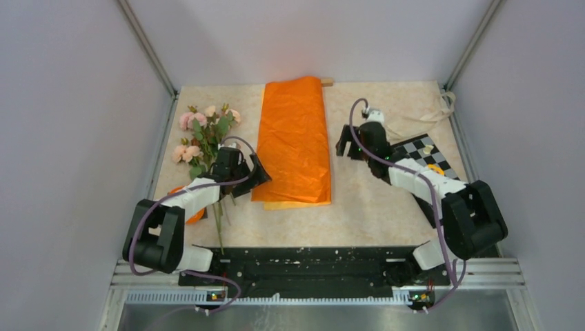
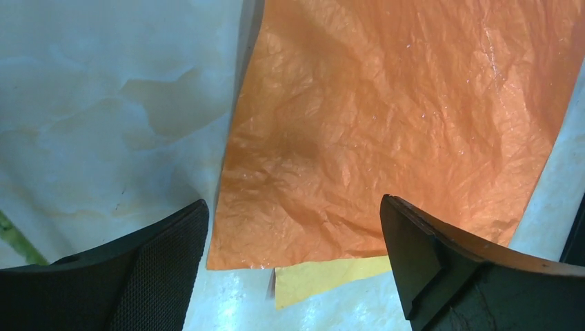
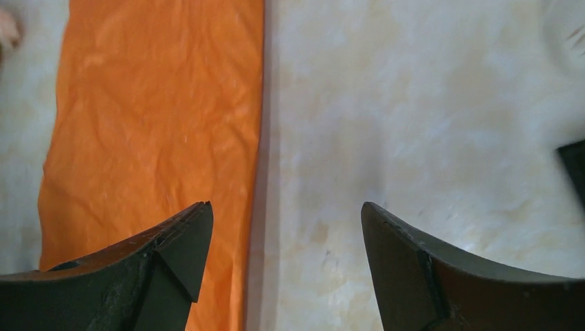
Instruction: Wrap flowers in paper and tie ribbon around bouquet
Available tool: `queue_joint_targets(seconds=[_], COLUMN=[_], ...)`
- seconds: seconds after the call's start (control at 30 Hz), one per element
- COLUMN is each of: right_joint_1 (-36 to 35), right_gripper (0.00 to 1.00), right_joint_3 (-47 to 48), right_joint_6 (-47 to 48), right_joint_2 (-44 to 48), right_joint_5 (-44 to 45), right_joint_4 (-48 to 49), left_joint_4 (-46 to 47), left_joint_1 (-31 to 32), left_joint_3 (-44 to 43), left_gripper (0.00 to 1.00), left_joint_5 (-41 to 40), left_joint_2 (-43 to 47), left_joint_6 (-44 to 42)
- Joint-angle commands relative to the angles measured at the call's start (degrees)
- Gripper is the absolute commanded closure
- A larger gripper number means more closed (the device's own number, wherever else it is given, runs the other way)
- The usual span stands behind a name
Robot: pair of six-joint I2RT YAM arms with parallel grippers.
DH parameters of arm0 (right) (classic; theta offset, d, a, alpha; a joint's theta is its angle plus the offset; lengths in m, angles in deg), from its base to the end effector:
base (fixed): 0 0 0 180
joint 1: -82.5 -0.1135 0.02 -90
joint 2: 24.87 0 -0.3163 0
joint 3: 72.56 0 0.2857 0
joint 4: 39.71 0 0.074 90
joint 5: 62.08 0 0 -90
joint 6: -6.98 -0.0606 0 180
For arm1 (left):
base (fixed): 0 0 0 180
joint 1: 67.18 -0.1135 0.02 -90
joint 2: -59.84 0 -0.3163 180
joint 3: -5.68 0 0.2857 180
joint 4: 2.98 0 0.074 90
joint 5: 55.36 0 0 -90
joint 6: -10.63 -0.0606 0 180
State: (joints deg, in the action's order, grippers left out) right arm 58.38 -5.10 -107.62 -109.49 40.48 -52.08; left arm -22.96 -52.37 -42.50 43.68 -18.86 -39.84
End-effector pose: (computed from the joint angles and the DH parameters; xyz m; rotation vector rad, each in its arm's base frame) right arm 0.3515 0.1429 0.2785 0.1422 2.0809 0.2917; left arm 0.2772 -0.0831 0.1753 -0.4721 2.4905 -0.5936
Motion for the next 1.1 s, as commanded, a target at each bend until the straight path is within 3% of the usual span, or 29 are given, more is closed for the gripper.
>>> queue_joint_targets(seconds=[0.0,0.23,0.47,0.8,0.9,1.07], right_joint_1=[-3.9,-11.2,-12.2,-12.5,-12.6,-12.6], right_gripper=[0.21,0.29,0.41,0.49,0.51,0.51], right_joint_3=[-9.9,-11.7,-13.6,-15.9,-16.0,-15.8], right_joint_6=[-8.7,-10.8,-13.2,-14.9,-15.1,-14.8], right_joint_2=[-1.7,-7.5,-11.9,-15.6,-16.4,-16.7], right_joint_5=[-9.0,-6.7,-4.7,-5.3,-5.4,-3.9], right_joint_4=[10.4,11.5,12.4,14.6,14.5,13.3], left_joint_4=[3.5,9.2,18.5,42.7,47.7,41.6], left_joint_1=[-0.1,-0.1,-0.1,-0.1,-0.1,-0.1], left_joint_3=[0.3,1.7,3.1,4.7,4.4,3.7], left_gripper=[0.01,0.01,0.01,0.01,0.05,0.16], left_joint_5=[2.1,7.4,18.5,33.2,34.9,32.3], left_joint_2=[-3.3,-6.8,-8.7,-16.5,-18.2,-15.4], left_joint_6=[0.3,1.6,3.7,13.9,16.7,14.5])
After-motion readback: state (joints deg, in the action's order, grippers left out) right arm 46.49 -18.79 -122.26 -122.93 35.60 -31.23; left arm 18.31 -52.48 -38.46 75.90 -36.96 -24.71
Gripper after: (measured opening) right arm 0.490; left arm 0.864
